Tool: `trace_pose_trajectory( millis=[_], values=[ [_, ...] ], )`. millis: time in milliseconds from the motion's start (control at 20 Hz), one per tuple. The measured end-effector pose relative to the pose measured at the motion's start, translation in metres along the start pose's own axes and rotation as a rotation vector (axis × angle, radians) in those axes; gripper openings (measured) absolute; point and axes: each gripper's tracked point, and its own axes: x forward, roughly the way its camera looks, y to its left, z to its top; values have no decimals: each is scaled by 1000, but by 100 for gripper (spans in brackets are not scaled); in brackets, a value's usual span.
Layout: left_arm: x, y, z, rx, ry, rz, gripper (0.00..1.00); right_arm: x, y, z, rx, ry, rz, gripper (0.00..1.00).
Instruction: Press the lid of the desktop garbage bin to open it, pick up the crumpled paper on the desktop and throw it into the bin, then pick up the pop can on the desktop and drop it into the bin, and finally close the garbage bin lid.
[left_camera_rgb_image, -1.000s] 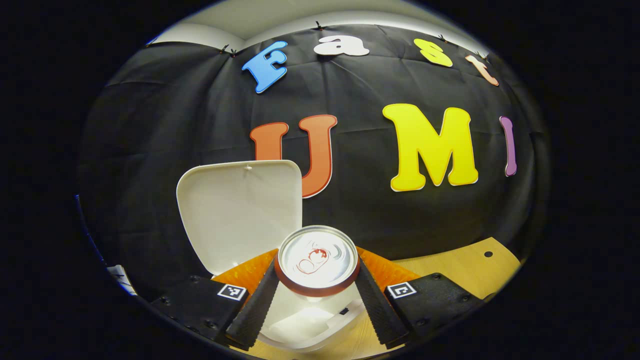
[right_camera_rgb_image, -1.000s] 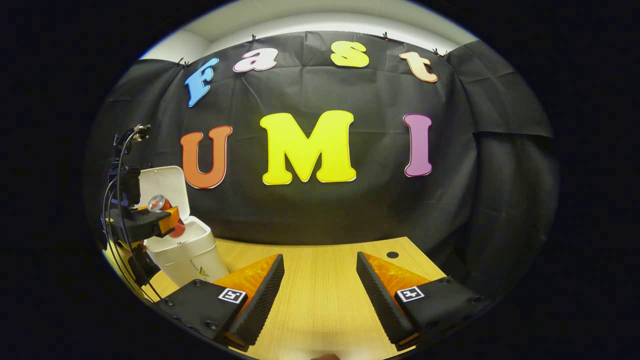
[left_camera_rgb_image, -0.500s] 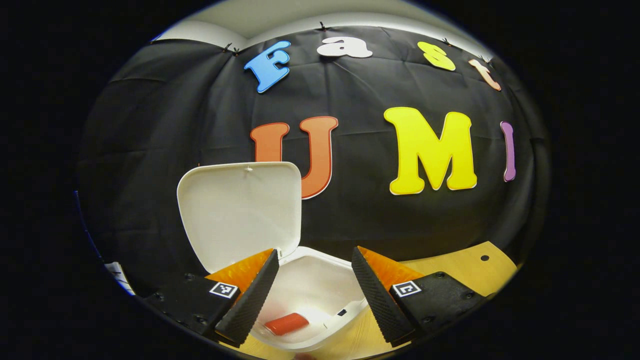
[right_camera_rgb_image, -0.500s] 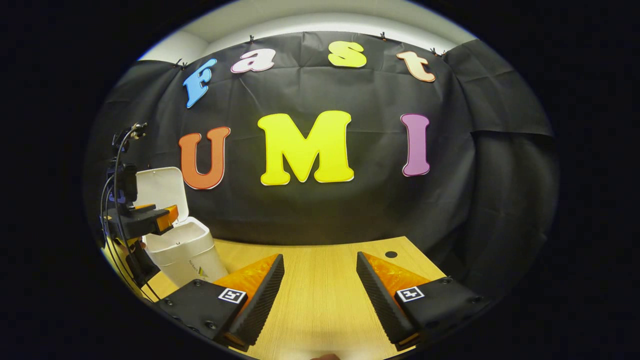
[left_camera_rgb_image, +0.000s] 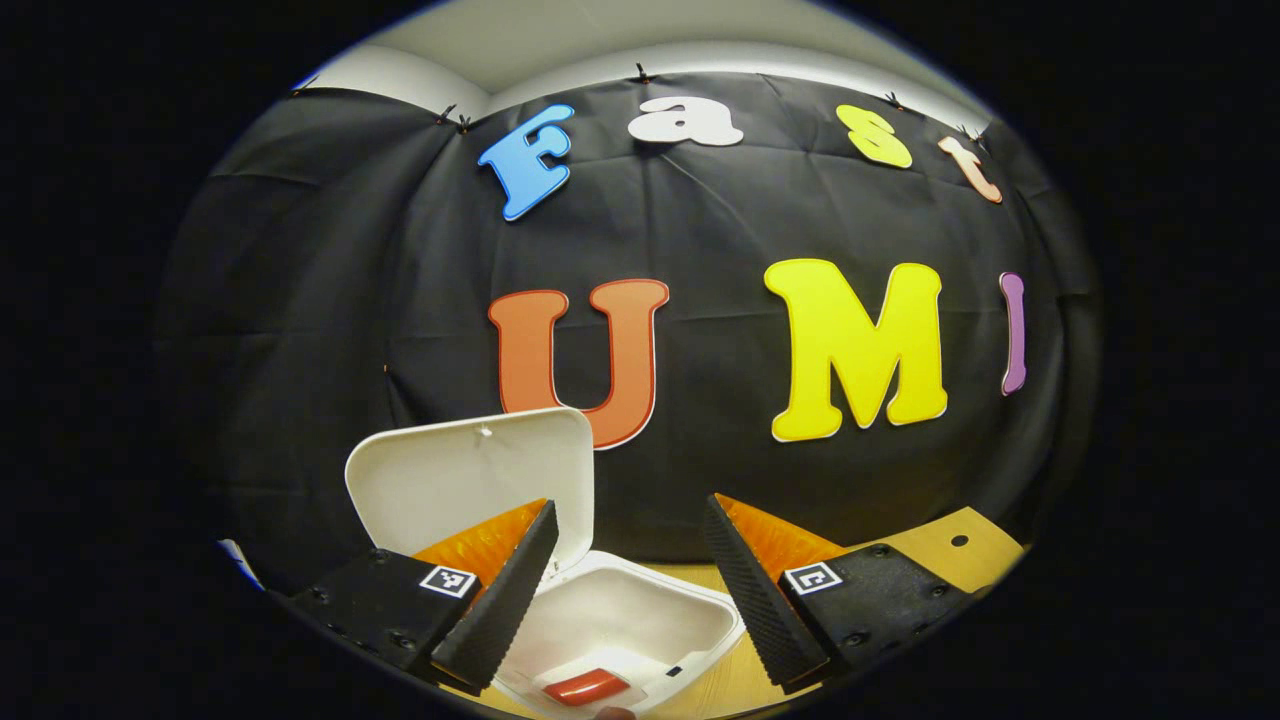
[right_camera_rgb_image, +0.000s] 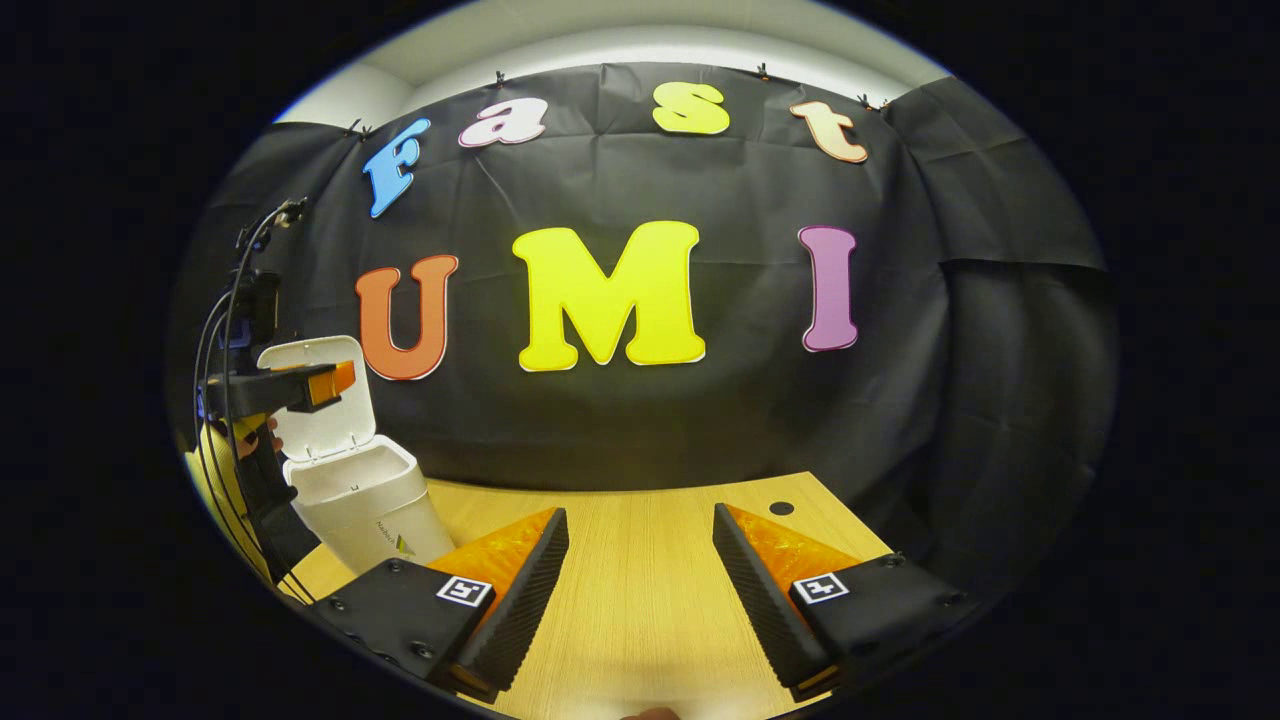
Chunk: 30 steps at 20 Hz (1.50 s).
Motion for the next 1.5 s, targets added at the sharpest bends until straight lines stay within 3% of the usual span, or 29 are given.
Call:
trace_pose_trajectory(
  millis=[550,1100,1500],
  values=[
    [33,38,69,-16,-83,33,95,4,3,1,2,1,8,93],
    [71,96,60,-28,-23,150,95,5,5,-8,8,24,11,93],
    [77,99,34,-67,65,166,97,5,5,-14,12,34,9,93]
  ],
)
